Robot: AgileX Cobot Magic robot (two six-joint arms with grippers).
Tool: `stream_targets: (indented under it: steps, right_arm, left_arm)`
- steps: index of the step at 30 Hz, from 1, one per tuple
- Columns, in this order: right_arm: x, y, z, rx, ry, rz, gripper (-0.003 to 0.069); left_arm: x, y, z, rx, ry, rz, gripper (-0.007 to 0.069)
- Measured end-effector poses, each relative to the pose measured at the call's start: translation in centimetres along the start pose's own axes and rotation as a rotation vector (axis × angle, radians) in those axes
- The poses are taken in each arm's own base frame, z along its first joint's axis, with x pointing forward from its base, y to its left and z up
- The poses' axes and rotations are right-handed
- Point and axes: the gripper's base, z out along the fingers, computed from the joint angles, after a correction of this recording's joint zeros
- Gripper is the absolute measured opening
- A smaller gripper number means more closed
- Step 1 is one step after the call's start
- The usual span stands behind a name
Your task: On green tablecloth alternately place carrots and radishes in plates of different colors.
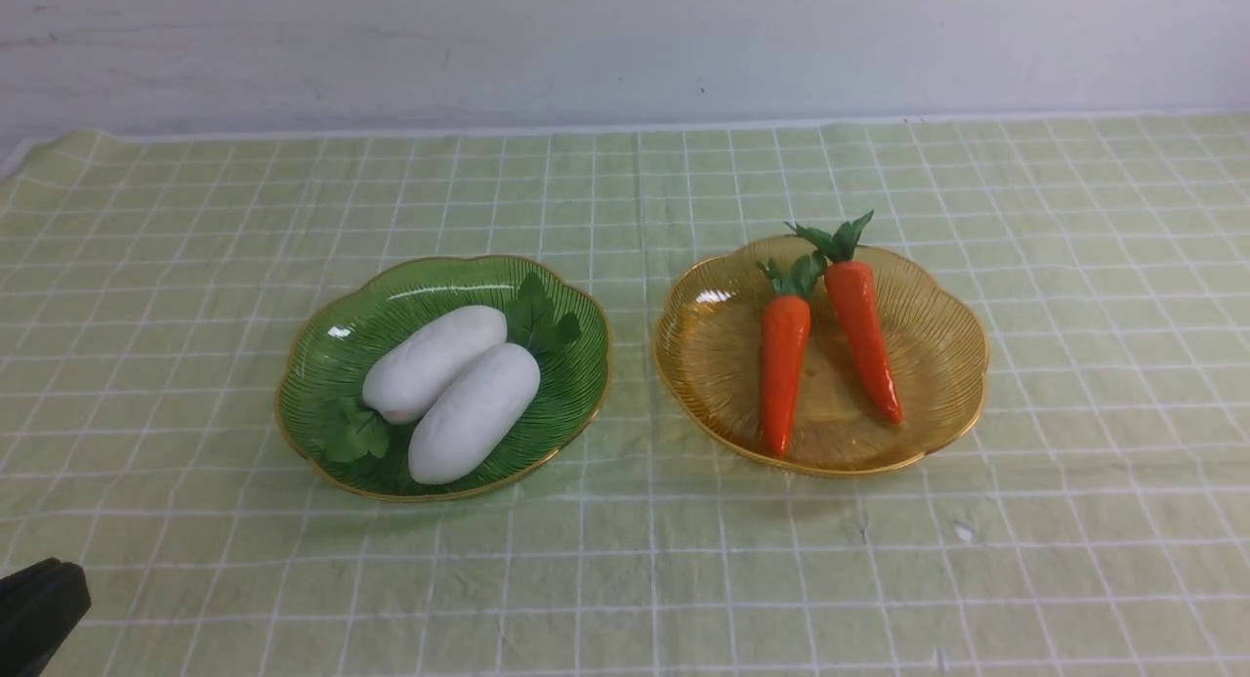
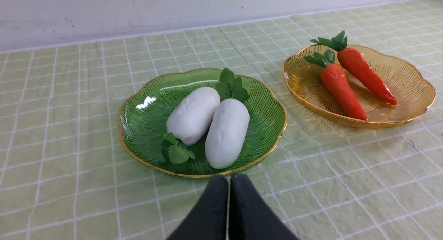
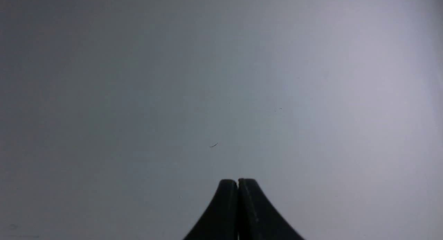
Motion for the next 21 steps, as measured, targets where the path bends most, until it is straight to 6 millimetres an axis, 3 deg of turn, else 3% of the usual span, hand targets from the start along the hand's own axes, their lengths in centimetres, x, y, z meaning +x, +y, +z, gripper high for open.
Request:
stream_targets:
  steps: [16,21]
  right_arm:
    - [0.0,0.0,0.0,0.0,0.0,0.0,-0.0015]
    - [0.0,0.0,0.0,0.0,0.0,0.0,-0.0015]
  left_arm:
    - [0.0,0.04,0.0,-0.004,-0.002,0.005,-0.0008]
    - [0.96,0.31,0.03,-0.048,-0.019,0.025,-0.0008]
